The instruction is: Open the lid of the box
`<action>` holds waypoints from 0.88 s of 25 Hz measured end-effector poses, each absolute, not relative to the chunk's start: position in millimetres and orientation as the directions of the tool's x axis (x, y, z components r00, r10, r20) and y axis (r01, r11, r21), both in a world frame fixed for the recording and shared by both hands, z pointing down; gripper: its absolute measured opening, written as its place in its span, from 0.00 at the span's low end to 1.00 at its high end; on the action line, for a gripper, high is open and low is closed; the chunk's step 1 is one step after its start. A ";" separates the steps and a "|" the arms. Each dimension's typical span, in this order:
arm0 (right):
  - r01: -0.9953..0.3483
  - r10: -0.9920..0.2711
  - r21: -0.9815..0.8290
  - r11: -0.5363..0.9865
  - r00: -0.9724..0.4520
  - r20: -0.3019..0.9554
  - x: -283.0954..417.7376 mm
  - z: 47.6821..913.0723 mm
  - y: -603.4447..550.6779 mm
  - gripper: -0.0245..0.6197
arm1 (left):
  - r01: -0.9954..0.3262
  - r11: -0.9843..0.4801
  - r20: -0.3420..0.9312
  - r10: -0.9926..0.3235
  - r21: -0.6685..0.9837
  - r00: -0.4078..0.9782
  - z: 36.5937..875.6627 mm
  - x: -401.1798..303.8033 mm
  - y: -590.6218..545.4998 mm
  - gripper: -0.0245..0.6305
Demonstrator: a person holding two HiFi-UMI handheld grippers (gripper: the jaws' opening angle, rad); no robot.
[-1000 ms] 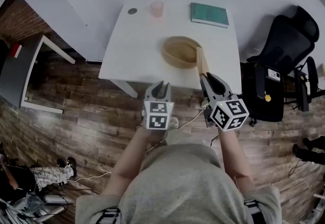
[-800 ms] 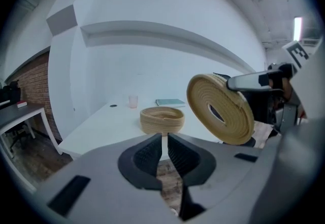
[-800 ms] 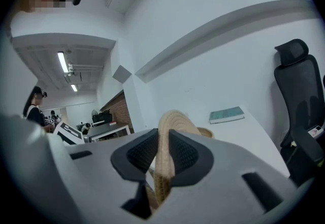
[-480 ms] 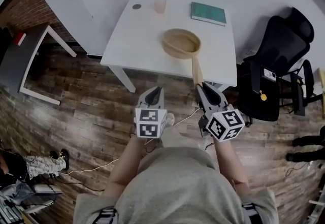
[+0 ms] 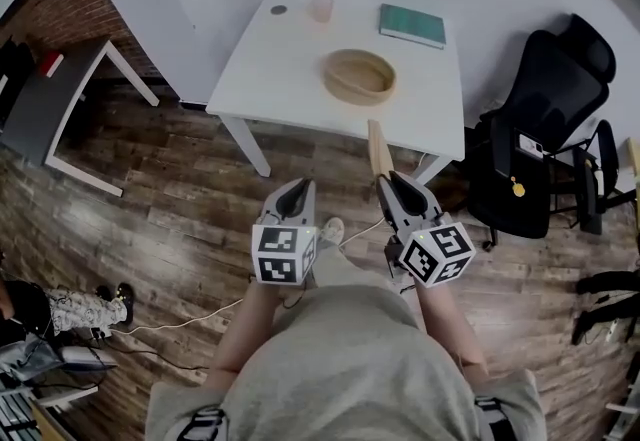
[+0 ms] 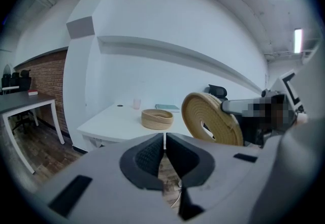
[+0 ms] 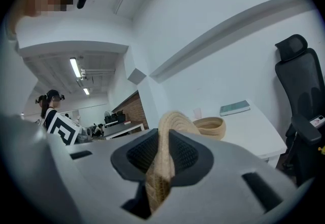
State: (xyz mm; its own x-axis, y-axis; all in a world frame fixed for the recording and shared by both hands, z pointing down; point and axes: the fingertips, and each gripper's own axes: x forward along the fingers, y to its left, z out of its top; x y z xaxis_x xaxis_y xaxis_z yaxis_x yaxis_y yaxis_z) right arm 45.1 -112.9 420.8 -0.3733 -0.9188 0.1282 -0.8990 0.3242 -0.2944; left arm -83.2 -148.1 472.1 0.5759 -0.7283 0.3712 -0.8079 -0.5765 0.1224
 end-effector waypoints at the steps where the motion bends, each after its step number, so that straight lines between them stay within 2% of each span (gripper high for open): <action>1: -0.897 -0.917 -0.295 0.328 -0.377 0.126 42.9 420.1 -110.1 0.15 | -0.809 -0.574 0.367 -0.731 0.125 0.575 469.8 -85.4 -145.2 0.06; 22: -0.895 -0.908 -0.281 0.346 -0.394 0.139 27.4 425.5 -89.2 0.14 | -0.782 -0.607 0.323 -0.718 0.144 0.617 454.4 -84.9 -129.6 0.06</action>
State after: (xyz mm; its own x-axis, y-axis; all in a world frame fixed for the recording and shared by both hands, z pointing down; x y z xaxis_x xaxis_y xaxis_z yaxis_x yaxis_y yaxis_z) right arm 27.4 -89.2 425.5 -0.3944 -0.9083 0.1394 -0.8953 0.3456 -0.2810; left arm -84.9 -129.6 454.4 0.6168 -0.7178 0.3229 -0.7816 -0.6069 0.1438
